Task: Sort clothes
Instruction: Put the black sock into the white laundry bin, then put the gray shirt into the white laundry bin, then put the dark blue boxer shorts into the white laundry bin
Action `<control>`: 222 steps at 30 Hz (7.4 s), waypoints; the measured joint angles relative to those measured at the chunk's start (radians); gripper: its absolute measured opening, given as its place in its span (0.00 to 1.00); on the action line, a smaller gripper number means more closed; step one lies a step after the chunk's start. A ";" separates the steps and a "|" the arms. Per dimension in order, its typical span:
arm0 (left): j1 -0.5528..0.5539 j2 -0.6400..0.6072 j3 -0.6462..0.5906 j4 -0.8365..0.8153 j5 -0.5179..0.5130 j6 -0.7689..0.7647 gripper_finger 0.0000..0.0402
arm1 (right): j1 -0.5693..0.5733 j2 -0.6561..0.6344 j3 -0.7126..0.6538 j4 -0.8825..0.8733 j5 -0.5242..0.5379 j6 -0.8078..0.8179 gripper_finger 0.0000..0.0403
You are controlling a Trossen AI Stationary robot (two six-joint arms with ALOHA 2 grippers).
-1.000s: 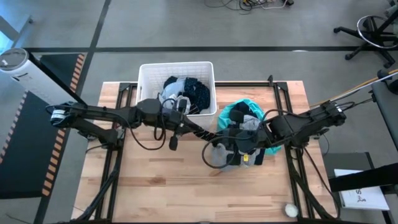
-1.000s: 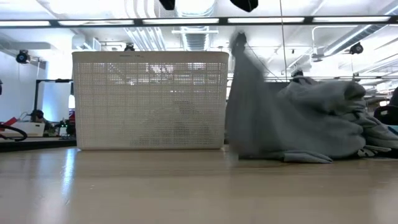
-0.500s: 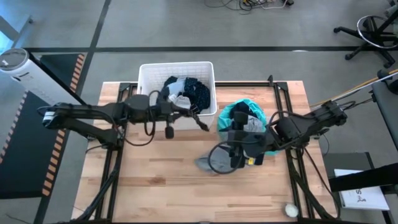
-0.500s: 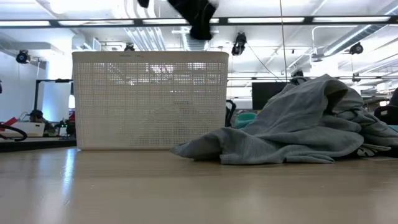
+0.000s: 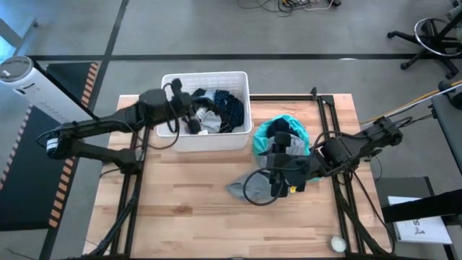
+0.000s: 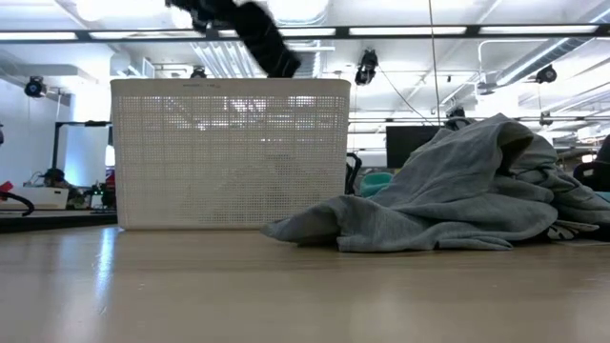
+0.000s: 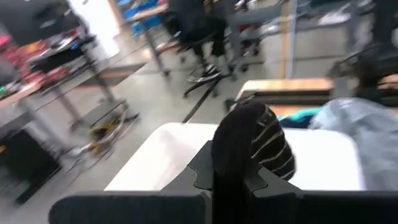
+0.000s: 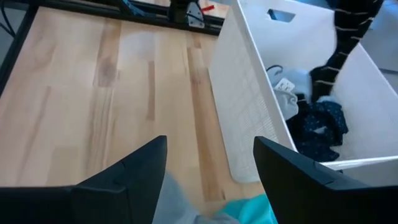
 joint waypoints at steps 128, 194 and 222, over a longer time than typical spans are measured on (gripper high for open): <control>-0.358 -0.527 -0.537 0.246 0.117 -0.093 0.01 | -0.270 0.292 0.671 0.761 0.123 -0.937 0.01; -0.361 -0.428 -0.720 0.624 0.269 -0.120 0.00 | -0.769 0.563 0.691 0.195 -0.362 -0.264 0.46; -0.361 -0.446 -0.720 0.620 0.273 -0.139 0.00 | -0.892 0.798 0.686 -0.002 -0.681 -0.351 0.03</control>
